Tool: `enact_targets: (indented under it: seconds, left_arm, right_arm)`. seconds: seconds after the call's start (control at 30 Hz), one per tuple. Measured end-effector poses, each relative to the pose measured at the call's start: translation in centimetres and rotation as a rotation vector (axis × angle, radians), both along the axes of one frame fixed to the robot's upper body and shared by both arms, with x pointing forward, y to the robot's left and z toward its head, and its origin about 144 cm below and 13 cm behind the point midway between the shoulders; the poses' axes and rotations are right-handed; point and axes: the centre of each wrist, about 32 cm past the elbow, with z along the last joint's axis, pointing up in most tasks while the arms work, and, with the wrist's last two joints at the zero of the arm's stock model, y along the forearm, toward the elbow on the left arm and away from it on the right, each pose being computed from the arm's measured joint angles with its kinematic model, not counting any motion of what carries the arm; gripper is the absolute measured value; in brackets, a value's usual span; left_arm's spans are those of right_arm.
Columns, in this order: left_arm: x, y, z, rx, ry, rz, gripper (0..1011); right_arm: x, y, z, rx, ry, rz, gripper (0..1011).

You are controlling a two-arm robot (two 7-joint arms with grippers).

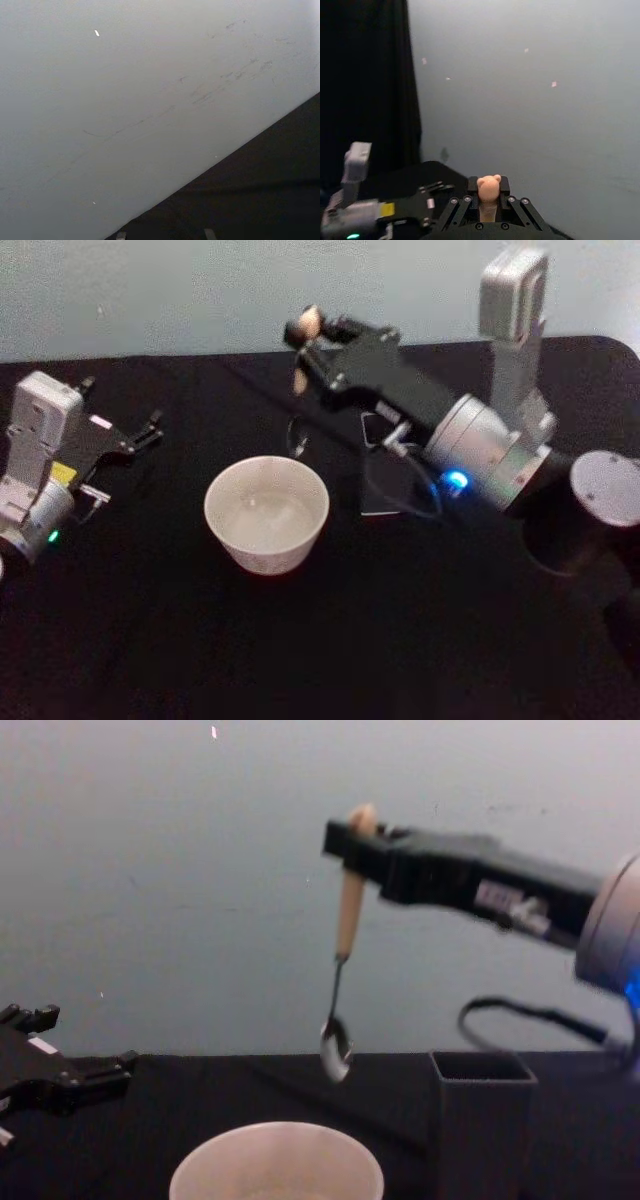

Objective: Pick up the stirring spoon with one hand, stir inside the cup, then place it back in its original position.

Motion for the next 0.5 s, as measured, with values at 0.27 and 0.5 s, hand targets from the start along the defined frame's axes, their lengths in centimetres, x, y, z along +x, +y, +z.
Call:
enact_targets:
  seconds: [0.27,0.5]
  left_arm:
    - [0.0,0.0,0.0,0.000,0.000,0.000,1001]
    - [0.0,0.0,0.0,0.000,0.000,0.000,1001]
  right_arm:
    - [0.5,0.6,-3.0,0.022,0.005,0.104,227]
    - [0.9,1.1,-4.9,0.025,0.030,0.128,227]
